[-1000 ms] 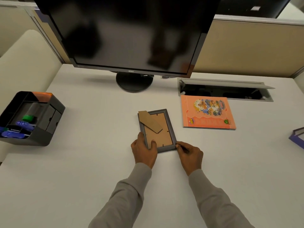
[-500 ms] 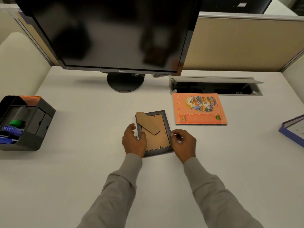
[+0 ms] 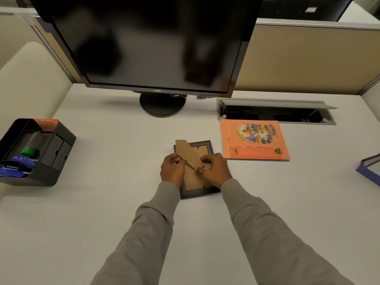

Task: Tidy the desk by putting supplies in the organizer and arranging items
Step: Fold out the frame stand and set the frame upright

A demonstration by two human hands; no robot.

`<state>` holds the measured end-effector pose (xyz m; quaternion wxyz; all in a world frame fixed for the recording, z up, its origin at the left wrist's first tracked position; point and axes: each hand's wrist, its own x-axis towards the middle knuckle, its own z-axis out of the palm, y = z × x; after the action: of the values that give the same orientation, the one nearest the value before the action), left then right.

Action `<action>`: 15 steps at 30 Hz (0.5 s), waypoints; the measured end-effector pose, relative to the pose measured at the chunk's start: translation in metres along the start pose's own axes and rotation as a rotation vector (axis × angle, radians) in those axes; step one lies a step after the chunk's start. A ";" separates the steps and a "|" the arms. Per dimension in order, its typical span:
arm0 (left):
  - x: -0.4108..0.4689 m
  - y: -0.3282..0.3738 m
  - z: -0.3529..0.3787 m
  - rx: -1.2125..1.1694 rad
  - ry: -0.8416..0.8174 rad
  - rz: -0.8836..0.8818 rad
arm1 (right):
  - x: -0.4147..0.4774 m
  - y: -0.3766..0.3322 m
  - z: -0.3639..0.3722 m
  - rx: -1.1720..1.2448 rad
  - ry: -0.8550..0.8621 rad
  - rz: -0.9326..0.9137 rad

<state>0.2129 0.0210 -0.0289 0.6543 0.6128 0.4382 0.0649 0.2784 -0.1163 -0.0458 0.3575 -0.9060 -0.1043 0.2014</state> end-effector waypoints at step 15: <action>-0.011 -0.007 -0.010 -0.063 -0.227 0.167 | -0.014 -0.002 0.013 0.022 0.170 -0.026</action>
<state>0.1970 0.0198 -0.0285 0.7109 0.6297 0.3066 0.0632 0.2604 -0.1115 -0.0486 0.3775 -0.9144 -0.0830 0.1204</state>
